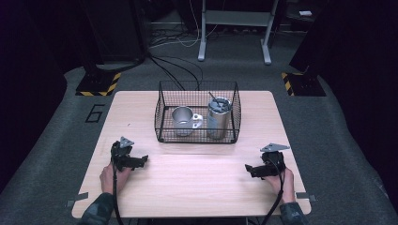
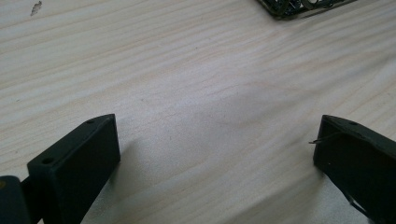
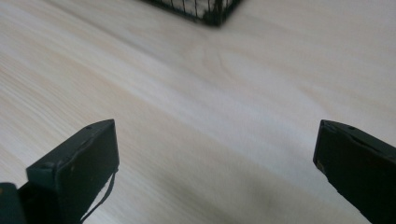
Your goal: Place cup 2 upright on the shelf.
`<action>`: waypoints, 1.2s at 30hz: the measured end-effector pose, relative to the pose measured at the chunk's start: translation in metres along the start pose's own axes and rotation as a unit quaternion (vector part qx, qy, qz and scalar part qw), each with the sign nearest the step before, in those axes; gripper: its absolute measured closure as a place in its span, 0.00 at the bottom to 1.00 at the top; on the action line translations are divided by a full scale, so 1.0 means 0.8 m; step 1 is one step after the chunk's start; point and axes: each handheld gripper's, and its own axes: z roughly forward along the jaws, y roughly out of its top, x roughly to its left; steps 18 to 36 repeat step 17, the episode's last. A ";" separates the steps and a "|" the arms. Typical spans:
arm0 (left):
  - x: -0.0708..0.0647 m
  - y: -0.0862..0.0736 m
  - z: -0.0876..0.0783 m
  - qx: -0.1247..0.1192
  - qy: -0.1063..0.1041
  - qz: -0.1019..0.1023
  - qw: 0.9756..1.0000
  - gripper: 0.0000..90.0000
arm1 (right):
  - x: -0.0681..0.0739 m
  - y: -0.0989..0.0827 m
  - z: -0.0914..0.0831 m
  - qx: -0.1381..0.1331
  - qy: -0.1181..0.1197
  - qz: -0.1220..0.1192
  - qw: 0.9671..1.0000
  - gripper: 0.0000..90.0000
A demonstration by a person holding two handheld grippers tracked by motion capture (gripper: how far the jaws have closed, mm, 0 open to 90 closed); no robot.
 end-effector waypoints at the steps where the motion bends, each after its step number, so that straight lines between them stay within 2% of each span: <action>1: 0.000 0.000 0.000 0.000 0.000 0.000 1.000 0.00 | -0.001 -0.008 0.004 0.001 -0.003 0.004 1.000 0.00; 2: 0.000 0.000 0.000 0.000 0.000 0.000 1.000 0.00 | -0.001 -0.008 0.004 0.001 -0.003 0.004 1.000 0.00; 3: 0.000 0.000 0.000 0.000 0.000 0.000 1.000 0.00 | -0.003 -0.023 0.012 0.004 -0.001 0.000 1.000 0.00; 4: 0.000 0.000 0.000 0.000 0.000 0.000 1.000 0.00 | -0.003 -0.023 0.012 0.004 -0.001 0.000 1.000 0.00; 5: 0.000 0.000 0.000 0.000 0.000 0.000 1.000 0.00 | -0.002 -0.035 0.016 -0.009 -0.017 -0.007 1.000 0.00; 6: 0.000 0.000 0.000 0.000 0.000 0.000 1.000 0.00 | -0.001 -0.039 0.015 -0.013 -0.019 -0.008 1.000 0.00; 9: 0.000 0.000 0.000 0.000 0.000 0.000 1.000 0.00 | 0.000 -0.040 0.015 -0.015 -0.014 -0.021 1.000 0.00; 36: 0.000 0.000 0.000 0.000 0.001 -0.001 1.000 0.00 | 0.000 -0.041 0.014 -0.014 -0.008 -0.022 1.000 0.00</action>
